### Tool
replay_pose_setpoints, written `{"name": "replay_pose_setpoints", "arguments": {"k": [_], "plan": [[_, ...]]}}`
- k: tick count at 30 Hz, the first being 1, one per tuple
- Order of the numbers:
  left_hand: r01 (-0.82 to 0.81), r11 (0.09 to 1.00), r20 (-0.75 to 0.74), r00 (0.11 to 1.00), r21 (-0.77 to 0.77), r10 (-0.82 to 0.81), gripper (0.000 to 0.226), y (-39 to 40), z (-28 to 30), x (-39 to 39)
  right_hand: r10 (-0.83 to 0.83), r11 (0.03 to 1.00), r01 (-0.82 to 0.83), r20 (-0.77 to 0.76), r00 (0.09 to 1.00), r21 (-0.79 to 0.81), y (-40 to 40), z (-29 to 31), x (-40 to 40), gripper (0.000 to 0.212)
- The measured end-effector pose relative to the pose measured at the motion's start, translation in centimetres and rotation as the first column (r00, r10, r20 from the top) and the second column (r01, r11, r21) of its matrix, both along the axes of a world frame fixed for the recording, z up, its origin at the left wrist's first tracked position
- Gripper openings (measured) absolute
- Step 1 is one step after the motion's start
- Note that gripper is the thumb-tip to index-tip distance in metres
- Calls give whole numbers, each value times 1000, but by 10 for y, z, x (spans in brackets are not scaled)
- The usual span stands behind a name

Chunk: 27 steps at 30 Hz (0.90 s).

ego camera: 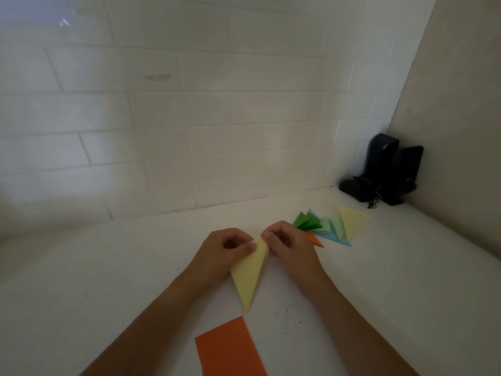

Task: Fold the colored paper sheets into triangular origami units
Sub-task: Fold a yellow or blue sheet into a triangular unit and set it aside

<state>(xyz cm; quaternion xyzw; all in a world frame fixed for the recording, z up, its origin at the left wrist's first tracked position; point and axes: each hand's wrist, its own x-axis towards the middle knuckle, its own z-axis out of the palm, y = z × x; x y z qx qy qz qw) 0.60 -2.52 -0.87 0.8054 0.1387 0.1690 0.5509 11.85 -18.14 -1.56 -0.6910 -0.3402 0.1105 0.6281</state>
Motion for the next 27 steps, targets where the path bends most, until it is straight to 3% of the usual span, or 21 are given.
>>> {"name": "replay_pose_setpoints", "arguments": {"k": [2,5,7,11,15,22,27], "plan": [[-111,991,33,993,-74,114,4,1,1,2,-22,999,24,-48,999,41,0,-1,2,8],[-338,924,70,933,-177,354,18,4,4,3,10,1000,-10,-34,999,13,0,0,-1,17],[-406,879,60,899,-248,433,27,5,6,3,43,998,-43,-1,999,-41,0,1,-3,24],[-382,898,55,914,-220,402,27,5,3,3,12,998,-12,2,1000,-65,1,-1,-1,26],[-314,947,63,946,-72,319,19,6,-3,5,-1,998,-1,-31,1000,-56,2,-2,-1,27],[-332,943,99,938,-28,333,13,12,-9,6,41,994,-43,-18,999,-101,2,-4,2,50],[-317,948,132,939,-35,318,13,13,-9,6,45,997,-45,-1,999,-66,1,-2,-1,32]]}}
